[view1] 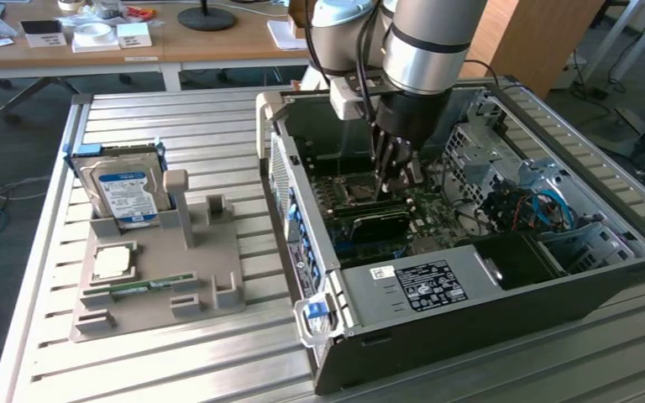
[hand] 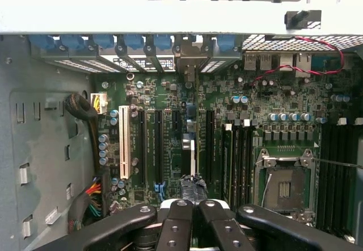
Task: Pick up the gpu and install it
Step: 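Press down on the gpu until it lock into place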
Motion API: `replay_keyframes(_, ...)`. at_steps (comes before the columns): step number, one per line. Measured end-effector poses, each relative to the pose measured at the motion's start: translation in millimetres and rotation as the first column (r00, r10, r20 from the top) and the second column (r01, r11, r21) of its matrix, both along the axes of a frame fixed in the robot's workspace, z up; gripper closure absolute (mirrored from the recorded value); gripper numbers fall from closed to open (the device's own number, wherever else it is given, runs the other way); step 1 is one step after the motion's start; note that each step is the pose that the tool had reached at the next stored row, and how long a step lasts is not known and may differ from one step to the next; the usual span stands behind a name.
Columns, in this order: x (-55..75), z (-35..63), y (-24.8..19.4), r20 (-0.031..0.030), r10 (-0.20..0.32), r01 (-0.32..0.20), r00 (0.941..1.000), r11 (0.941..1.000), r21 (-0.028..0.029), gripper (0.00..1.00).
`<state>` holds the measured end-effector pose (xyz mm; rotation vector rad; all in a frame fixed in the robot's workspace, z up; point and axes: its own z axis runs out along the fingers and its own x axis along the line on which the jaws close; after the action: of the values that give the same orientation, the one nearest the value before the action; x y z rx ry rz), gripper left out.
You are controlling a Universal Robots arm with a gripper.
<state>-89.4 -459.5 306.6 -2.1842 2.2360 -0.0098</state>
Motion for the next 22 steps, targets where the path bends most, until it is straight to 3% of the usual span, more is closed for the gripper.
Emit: replay_keyframes(22,0.0,-0.4,3.1,0.0001,0.000,0.000,1.0000,1.0000,0.0002,0.89)
